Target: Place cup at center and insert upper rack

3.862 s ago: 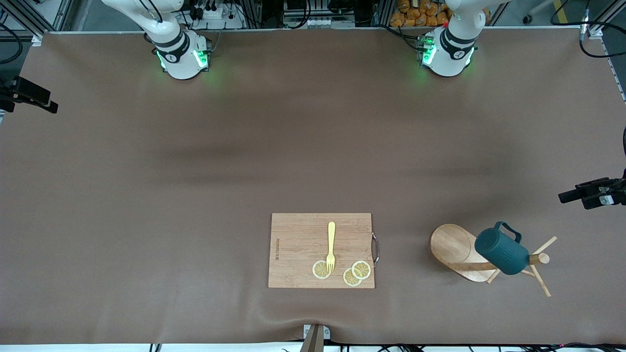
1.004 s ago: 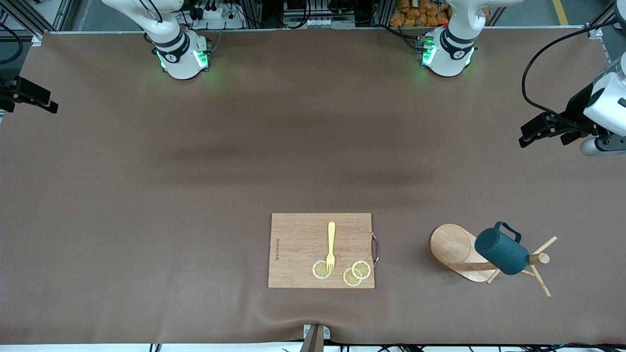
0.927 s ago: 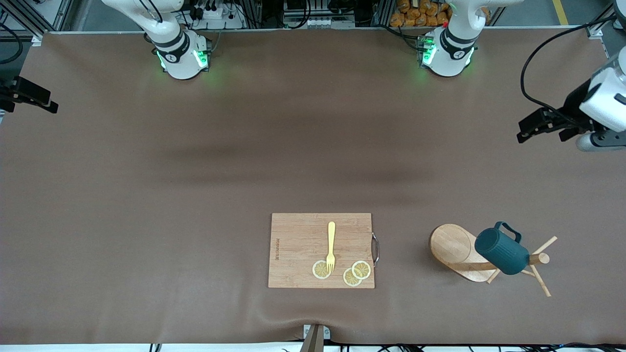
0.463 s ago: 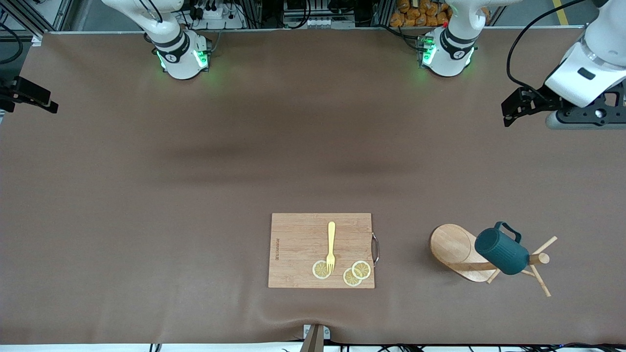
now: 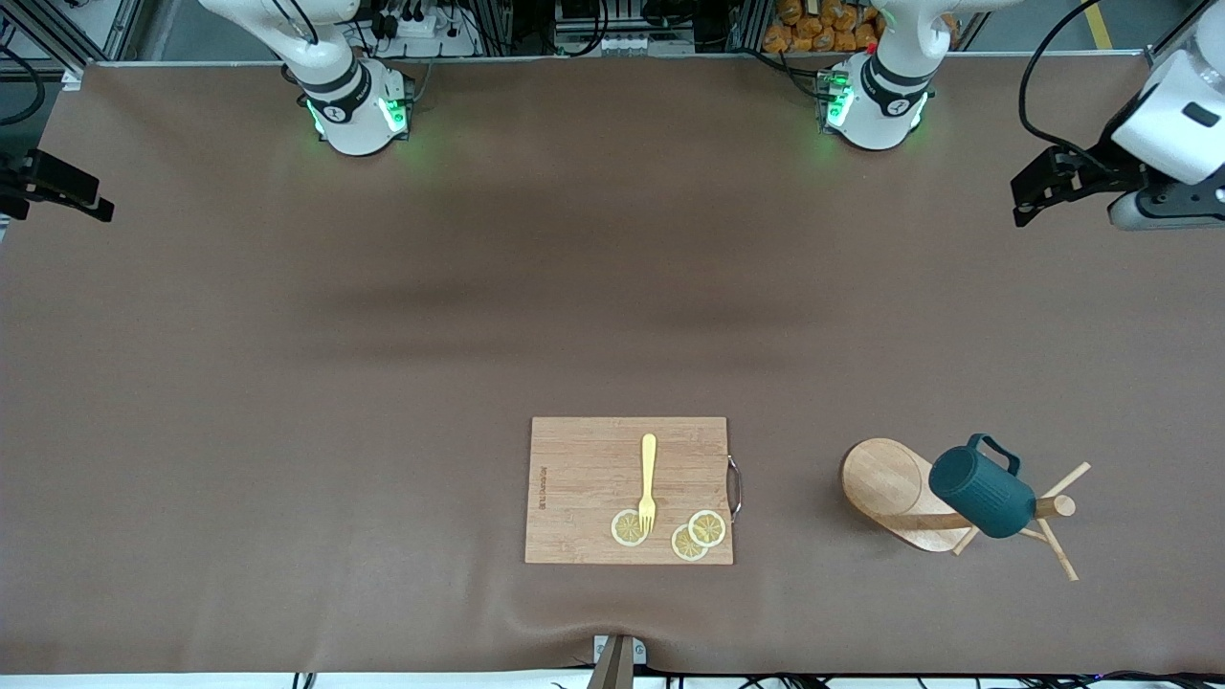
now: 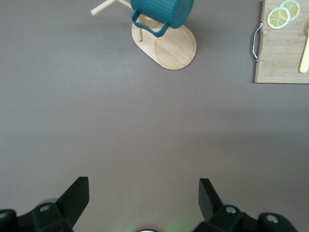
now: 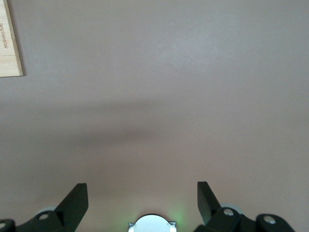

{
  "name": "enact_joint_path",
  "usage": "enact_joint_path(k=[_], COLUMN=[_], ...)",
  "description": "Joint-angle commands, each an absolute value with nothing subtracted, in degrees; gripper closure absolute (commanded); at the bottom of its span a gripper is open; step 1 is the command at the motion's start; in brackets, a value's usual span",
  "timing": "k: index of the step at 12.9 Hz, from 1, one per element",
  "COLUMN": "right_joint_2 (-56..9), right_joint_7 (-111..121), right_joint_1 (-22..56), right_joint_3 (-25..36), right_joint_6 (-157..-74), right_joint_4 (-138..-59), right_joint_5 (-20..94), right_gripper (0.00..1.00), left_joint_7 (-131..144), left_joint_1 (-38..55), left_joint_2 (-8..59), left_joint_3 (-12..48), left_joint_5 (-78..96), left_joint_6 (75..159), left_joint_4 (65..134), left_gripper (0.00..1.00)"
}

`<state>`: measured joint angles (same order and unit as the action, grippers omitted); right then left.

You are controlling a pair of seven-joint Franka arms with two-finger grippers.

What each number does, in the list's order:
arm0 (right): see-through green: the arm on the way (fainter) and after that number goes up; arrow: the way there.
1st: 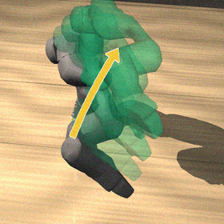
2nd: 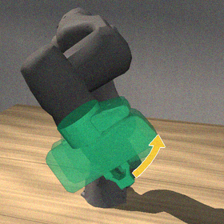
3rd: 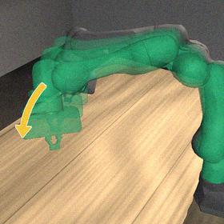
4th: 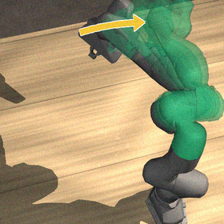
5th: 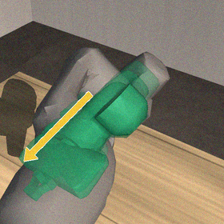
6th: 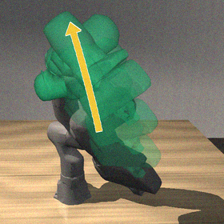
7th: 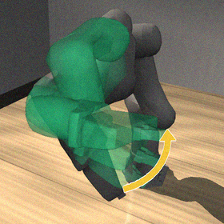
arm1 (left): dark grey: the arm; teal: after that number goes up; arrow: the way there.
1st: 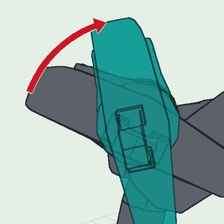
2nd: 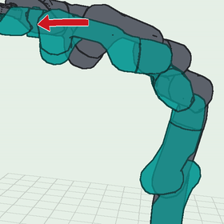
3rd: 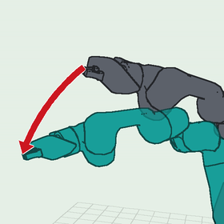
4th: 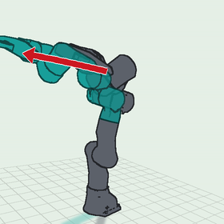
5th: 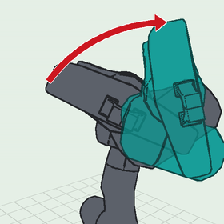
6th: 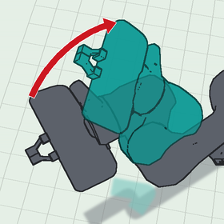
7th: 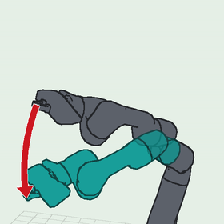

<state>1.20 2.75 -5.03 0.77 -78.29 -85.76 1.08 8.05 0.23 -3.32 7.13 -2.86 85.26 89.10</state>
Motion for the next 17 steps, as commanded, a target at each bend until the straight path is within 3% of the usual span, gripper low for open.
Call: enact_joint_path(k=[1, 17], right_joint_2=[0.88, 0.88], right_joint_7=[1.67, 1.67], right_joint_1=[-4.83, -4.83], right_joint_3=[0.70, 0.70], right_joint_6=[-77.70, -77.78], right_joint_4=[-84.64, -84.64], right_joint_5=[0.88, 0.97], right_gripper=[0.00, 0.00], left_joint_7=[8.97, 9.67], left_joint_1=[2.55, 4.31], left_joint_2=[-2.81, -2.02], left_joint_3=[4.92, 2.02], left_joint_5=[-2.81, -0.44], left_joint_6=[84.29, 85.08], left_joint_4=[88.24, 88.68], left_gripper=[0.00, 0.00])
